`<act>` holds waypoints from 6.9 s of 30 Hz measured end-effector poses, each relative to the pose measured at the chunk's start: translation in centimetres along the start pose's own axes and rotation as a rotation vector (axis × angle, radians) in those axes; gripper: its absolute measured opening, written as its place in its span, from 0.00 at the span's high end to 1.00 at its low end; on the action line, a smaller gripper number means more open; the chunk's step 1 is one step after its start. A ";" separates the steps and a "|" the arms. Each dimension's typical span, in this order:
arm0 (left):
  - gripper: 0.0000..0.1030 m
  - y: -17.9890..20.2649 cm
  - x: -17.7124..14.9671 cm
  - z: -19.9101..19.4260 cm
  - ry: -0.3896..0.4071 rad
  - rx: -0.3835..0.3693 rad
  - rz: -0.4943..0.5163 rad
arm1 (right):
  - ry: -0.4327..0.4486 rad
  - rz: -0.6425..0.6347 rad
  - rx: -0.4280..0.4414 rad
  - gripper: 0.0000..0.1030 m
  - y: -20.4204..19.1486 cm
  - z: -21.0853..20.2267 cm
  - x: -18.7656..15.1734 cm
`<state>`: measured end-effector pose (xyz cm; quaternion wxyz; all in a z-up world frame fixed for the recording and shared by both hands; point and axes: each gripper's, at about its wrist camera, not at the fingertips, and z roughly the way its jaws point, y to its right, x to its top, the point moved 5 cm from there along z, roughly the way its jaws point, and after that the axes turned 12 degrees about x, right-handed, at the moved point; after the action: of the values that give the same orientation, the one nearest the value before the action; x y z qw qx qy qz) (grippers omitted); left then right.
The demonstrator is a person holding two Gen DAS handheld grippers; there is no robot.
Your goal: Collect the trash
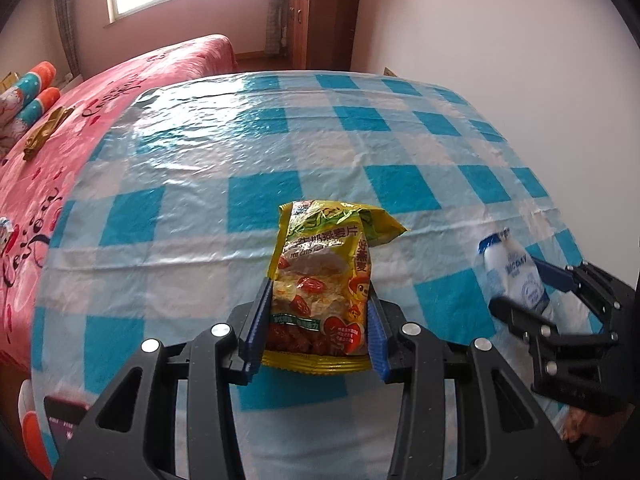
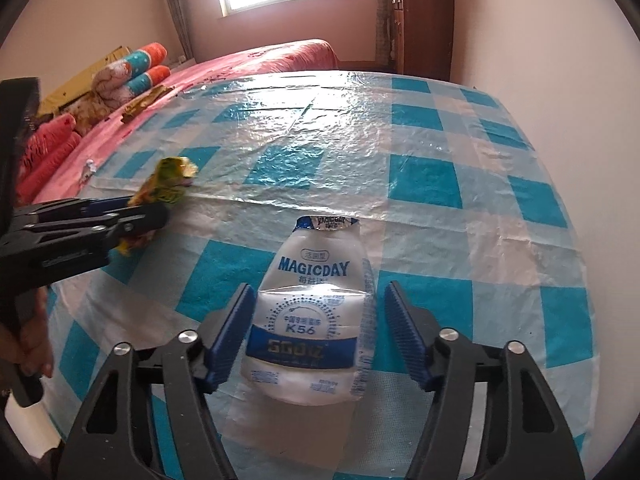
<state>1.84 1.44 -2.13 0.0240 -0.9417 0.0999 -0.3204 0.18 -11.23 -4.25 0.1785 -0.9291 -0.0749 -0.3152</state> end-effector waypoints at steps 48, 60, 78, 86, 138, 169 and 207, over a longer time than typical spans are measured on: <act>0.62 -11.6 -7.0 -11.6 0.149 0.153 -0.145 | 0.022 -0.121 0.030 0.41 -7.3 -2.4 -0.3; 0.63 -15.2 -8.3 -12.2 0.127 0.113 -0.231 | -0.011 -0.160 0.046 0.41 -9.7 -1.3 -0.8; 0.47 -8.7 -8.7 -6.9 -0.009 0.032 -0.126 | -0.015 -0.148 0.095 0.41 -9.2 -0.7 -2.0; 0.47 -7.8 -8.2 -5.8 -0.040 0.015 -0.141 | 0.003 -0.123 0.126 0.41 -8.4 -0.8 -1.9; 0.65 -10.4 -7.3 -9.9 0.075 0.064 -0.172 | 0.003 -0.135 0.177 0.41 -11.0 -1.9 -1.0; 0.65 -28.2 -16.0 -13.1 0.043 0.356 -0.443 | -0.070 -0.417 0.396 0.41 -28.4 -0.5 2.0; 0.42 -38.9 -26.8 -8.6 -0.166 0.523 -0.668 | -0.286 -0.808 0.609 0.20 -49.2 6.3 -6.4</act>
<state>-17.41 45.17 -7.13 0.1646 -0.9072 -0.2972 -0.2482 -13.72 36.48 1.22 0.2925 -0.7660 -0.5390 -0.1927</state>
